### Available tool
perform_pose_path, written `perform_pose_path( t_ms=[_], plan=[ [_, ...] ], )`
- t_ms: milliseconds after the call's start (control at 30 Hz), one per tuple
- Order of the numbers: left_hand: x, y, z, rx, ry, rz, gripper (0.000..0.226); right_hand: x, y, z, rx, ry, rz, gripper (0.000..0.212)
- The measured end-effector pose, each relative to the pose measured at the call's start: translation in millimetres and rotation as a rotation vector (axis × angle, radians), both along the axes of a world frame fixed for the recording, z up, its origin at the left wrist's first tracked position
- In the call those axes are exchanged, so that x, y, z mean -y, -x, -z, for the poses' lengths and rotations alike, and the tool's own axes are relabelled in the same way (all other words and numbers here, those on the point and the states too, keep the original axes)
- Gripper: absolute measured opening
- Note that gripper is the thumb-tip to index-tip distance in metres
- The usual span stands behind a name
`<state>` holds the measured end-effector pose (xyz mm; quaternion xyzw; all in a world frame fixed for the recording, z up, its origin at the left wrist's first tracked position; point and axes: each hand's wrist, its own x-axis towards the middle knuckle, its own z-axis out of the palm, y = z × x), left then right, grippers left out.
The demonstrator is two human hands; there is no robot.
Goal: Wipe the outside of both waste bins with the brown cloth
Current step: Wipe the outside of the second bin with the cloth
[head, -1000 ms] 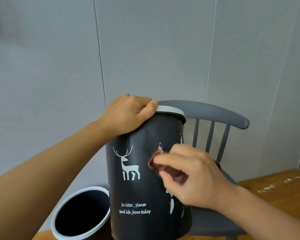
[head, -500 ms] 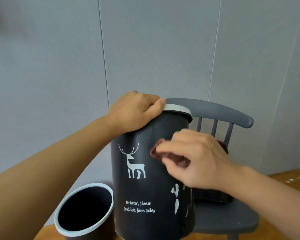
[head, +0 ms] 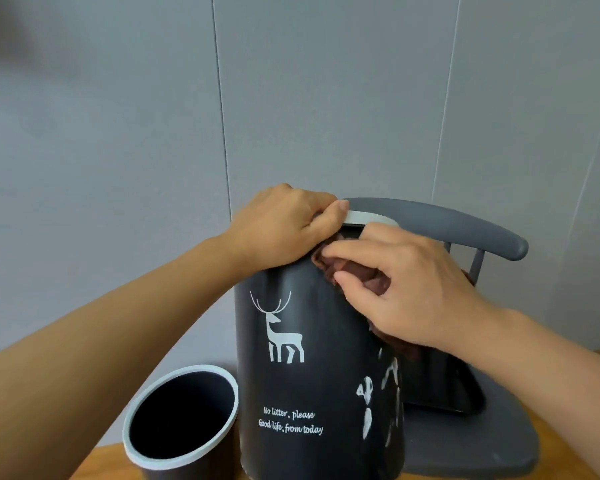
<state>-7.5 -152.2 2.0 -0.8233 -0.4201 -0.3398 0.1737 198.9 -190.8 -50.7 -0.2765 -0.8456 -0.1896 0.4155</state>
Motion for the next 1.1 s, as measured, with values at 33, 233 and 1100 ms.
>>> perform_pose_path(
  t_ms=[33, 233, 1100],
  plan=[
    [-0.3, 1.0, 0.1, -0.001, -0.004, 0.003, 0.048, 4.2, -1.8, 8.4, 0.044, 0.018, -0.034, 0.028],
    [-3.3, 3.2, 0.6, 0.014, -0.007, 0.000, 0.050, 13.6, -7.5, 22.8, 0.137, 0.039, -0.069, 0.022],
    [-16.4, 13.1, -0.7, 0.053, 0.012, -0.015, 0.048, 30.9, -16.0, 81.5, -0.034, 0.261, -0.103, 0.051]
  ],
)
